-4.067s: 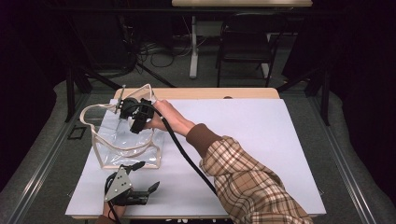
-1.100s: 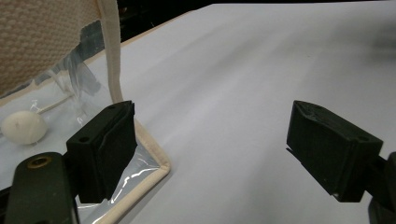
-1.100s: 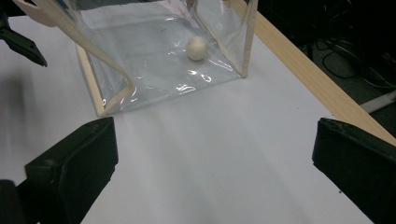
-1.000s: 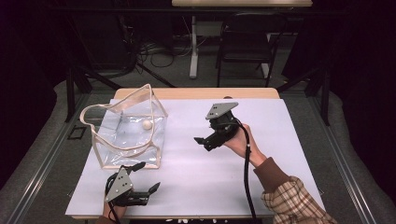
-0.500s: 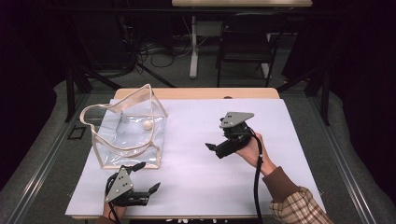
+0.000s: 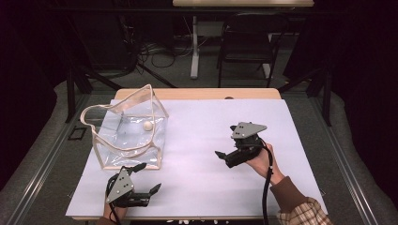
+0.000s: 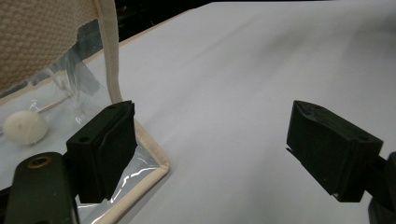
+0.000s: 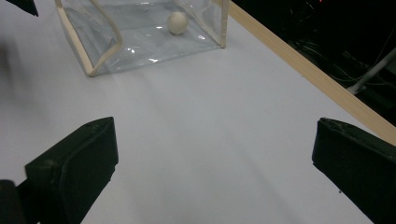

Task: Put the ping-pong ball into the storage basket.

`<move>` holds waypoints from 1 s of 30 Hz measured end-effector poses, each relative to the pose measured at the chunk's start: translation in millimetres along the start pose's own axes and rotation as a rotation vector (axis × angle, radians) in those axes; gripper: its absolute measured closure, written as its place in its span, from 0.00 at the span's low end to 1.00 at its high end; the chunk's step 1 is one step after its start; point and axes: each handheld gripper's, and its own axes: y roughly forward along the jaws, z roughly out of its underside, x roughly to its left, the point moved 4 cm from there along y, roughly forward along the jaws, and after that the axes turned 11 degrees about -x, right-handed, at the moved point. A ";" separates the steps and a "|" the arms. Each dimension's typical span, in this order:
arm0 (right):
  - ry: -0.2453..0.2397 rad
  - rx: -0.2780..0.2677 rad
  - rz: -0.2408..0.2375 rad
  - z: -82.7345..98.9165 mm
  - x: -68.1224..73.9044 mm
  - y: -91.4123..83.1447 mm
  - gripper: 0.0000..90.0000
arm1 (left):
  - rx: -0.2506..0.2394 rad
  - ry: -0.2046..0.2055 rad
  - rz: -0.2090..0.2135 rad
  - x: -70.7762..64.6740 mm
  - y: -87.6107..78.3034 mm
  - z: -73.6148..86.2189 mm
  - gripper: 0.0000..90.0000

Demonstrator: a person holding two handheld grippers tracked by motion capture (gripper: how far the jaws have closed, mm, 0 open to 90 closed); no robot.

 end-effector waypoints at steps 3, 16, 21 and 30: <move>0.002 -0.001 0.009 5.6 0.3 -4.1 0.00 | -0.001 -0.001 -0.002 0.1 -0.1 0.0 0.18; 0.013 -0.008 0.041 27.0 0.7 -23.0 0.00 | -0.003 0.000 -0.007 -0.2 0.6 0.2 0.18; 0.022 -0.008 0.051 35.3 1.6 -29.8 0.00 | 0.000 0.002 -0.007 -0.3 0.4 0.1 0.18; 0.023 0.001 0.071 53.5 3.6 -39.2 0.00 | 0.002 0.002 -0.007 -0.3 0.7 0.3 0.18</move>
